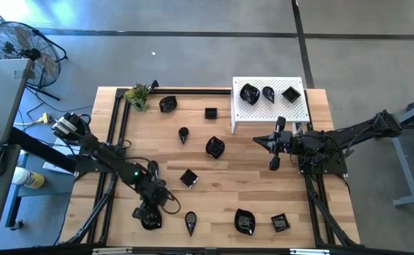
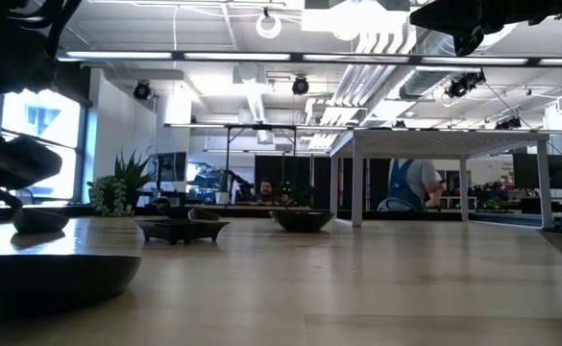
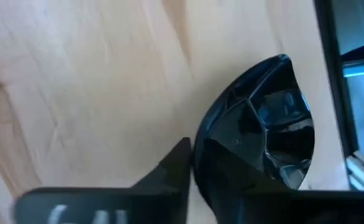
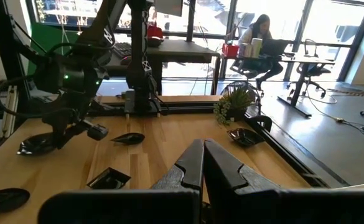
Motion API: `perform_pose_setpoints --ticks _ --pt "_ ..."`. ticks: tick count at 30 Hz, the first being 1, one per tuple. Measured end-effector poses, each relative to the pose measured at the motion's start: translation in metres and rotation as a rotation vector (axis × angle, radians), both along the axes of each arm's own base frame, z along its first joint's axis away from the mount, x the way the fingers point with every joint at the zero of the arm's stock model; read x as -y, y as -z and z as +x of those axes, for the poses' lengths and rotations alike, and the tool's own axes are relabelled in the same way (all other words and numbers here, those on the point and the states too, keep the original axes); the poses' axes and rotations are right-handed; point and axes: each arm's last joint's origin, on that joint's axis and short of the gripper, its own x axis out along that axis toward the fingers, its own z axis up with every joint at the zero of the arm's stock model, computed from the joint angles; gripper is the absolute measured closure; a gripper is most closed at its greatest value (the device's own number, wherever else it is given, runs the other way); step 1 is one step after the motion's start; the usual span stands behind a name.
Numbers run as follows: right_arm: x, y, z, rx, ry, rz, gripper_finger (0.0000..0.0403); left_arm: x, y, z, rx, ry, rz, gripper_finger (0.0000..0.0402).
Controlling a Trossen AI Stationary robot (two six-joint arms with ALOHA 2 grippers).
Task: Pick & Place Mini shaped plates
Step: Stack the black leaf-shaped plate on top of the black leaf-shaped plate on the shelf
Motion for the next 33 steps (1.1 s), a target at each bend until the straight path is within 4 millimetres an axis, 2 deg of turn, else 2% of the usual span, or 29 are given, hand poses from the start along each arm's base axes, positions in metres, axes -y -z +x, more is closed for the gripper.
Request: perform_pose_setpoints --ticks 2,6,12,15,19,21,23,29,33 --pt "0.000 0.000 0.000 0.000 0.000 0.000 0.0403 -0.002 -0.002 0.003 -0.018 -0.014 -0.019 0.0391" --pt "0.000 0.000 0.000 0.004 0.001 0.017 0.0403 -0.011 -0.015 0.009 -0.015 -0.079 -0.065 0.0392" --pt "-0.004 0.000 -0.001 0.008 -0.006 0.038 0.0402 -0.044 -0.048 0.016 0.130 -0.239 -0.107 0.0398" --pt "-0.008 0.001 -0.001 0.001 0.025 0.033 0.0403 -0.065 -0.066 0.023 0.242 -0.420 -0.127 0.0400" --pt "-0.016 0.009 0.003 -0.027 0.080 0.062 0.0402 -0.092 -0.087 0.041 0.416 -0.800 -0.231 0.0400" --pt "-0.020 0.015 0.008 -0.042 0.107 0.113 0.0402 -0.102 -0.094 0.047 0.491 -0.980 -0.285 0.0400" --pt "-0.025 0.022 0.014 -0.052 0.130 0.171 0.0402 -0.107 -0.101 0.054 0.595 -1.083 -0.328 0.0401" --pt "-0.038 0.043 0.036 -0.065 0.169 0.248 0.0397 -0.124 -0.097 0.078 0.734 -1.233 -0.430 0.0401" --pt "-0.044 0.050 0.049 -0.095 0.158 0.187 0.0360 -0.136 -0.087 0.089 0.738 -1.296 -0.504 0.0401"
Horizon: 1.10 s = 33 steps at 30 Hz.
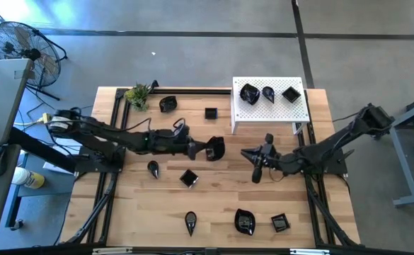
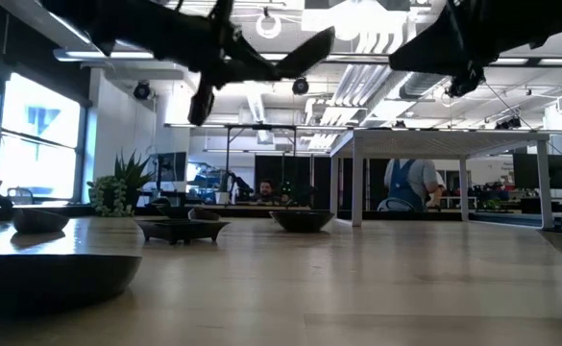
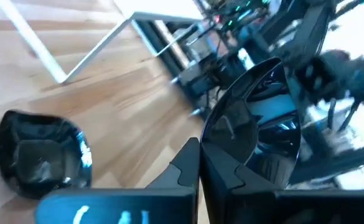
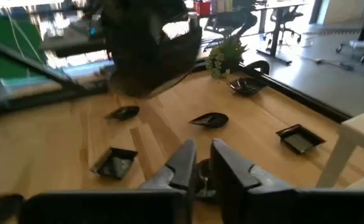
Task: Pick & Place Mini shaped plates
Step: Stack the black leaf-shaped plate on top of the black leaf-shaped plate on the shelf
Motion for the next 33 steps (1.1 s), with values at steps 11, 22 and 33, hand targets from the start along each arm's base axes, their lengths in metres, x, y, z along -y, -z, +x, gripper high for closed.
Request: perform_pose_setpoints --ticks 11,22,33 --pt "-0.017 -0.018 0.039 -0.259 -0.112 -0.479 0.0273 -0.046 0.014 0.003 -0.061 -0.049 -0.126 0.0401" --pt "-0.008 -0.045 0.101 -0.628 -0.247 -0.570 0.0295 -0.063 0.023 -0.002 -0.158 -0.049 -0.120 0.0401" --pt "0.001 -0.047 0.155 -0.817 -0.286 -0.647 0.0304 -0.068 0.024 -0.003 -0.194 -0.075 0.020 0.0401"
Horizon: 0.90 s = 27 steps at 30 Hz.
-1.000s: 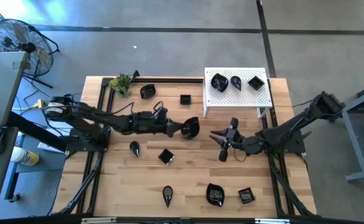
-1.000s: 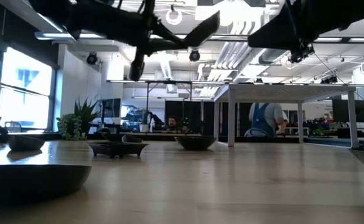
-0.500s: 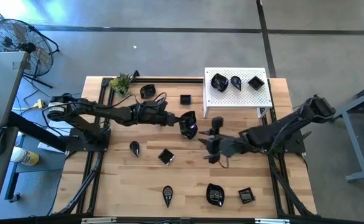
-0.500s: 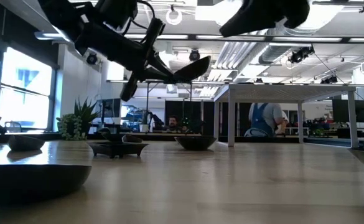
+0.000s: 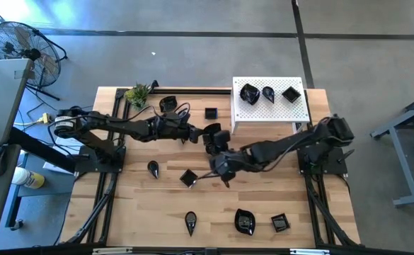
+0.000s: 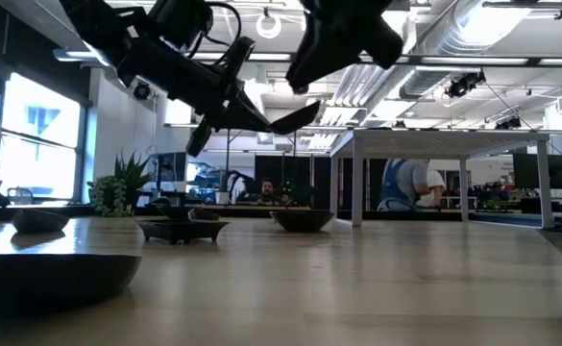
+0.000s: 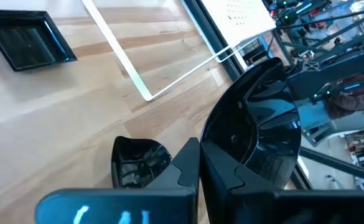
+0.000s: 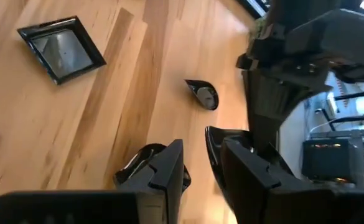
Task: Pick & Place Mini shaped plates
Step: Stack the black leaf-shaped plate on top of the black leaf-shaped plate on the shelf
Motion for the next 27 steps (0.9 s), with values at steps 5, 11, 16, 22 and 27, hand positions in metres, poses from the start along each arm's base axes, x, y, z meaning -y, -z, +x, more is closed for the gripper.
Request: perform_pose_setpoints --ticks 5,11,16,22,27 --pt "0.014 0.011 0.007 -0.102 -0.003 -0.026 0.0304 0.001 0.000 0.000 0.000 0.023 0.017 0.0401" --pt "0.024 0.020 0.007 -0.154 -0.002 -0.055 0.0306 0.001 0.000 0.000 0.002 0.044 0.010 0.0401" --pt "0.027 0.021 0.007 -0.159 0.000 -0.052 0.0335 0.001 -0.001 0.001 0.004 0.052 0.028 0.0401" --pt "0.028 0.022 0.007 -0.161 -0.004 -0.057 0.0394 0.002 -0.001 0.001 0.003 0.072 0.021 0.0401" --pt "0.027 0.021 0.006 -0.163 -0.011 -0.054 0.0395 0.001 0.000 0.000 -0.008 0.164 0.034 0.0400"
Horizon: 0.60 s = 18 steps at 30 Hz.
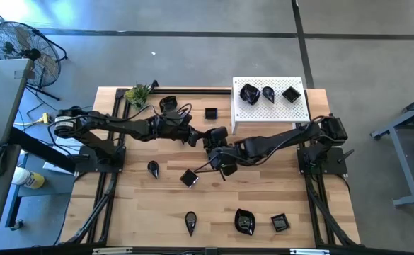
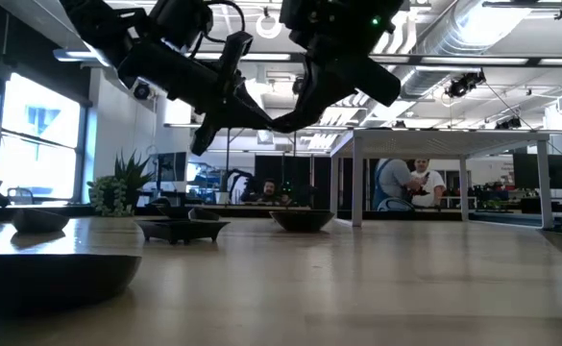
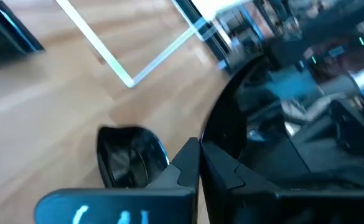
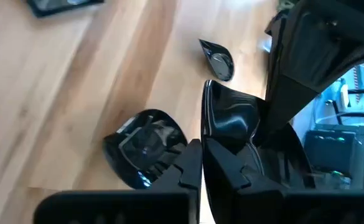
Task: Pick & Place Mini shaped plates
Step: Stack the black leaf-shaped plate on top of the black leaf-shaped plate on the shelf
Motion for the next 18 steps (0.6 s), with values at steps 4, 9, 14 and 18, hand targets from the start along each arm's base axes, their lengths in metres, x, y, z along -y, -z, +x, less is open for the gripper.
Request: perform_pose_setpoints --ticks 4,9,14,18 --pt "-0.006 -0.006 -0.003 0.010 -0.031 -0.003 0.0401 -0.010 0.003 -0.005 -0.034 0.100 -0.060 0.0374" --pt "-0.008 -0.017 -0.010 0.014 -0.074 0.039 0.0401 -0.025 0.000 -0.018 -0.068 0.192 -0.067 0.0310" --pt "-0.008 -0.034 -0.026 -0.019 -0.142 0.020 0.0402 -0.028 -0.010 -0.026 -0.029 0.299 0.029 0.0263" --pt "0.005 -0.060 -0.048 -0.032 -0.176 -0.010 0.0402 -0.024 -0.019 -0.028 0.014 0.347 0.149 0.0265"
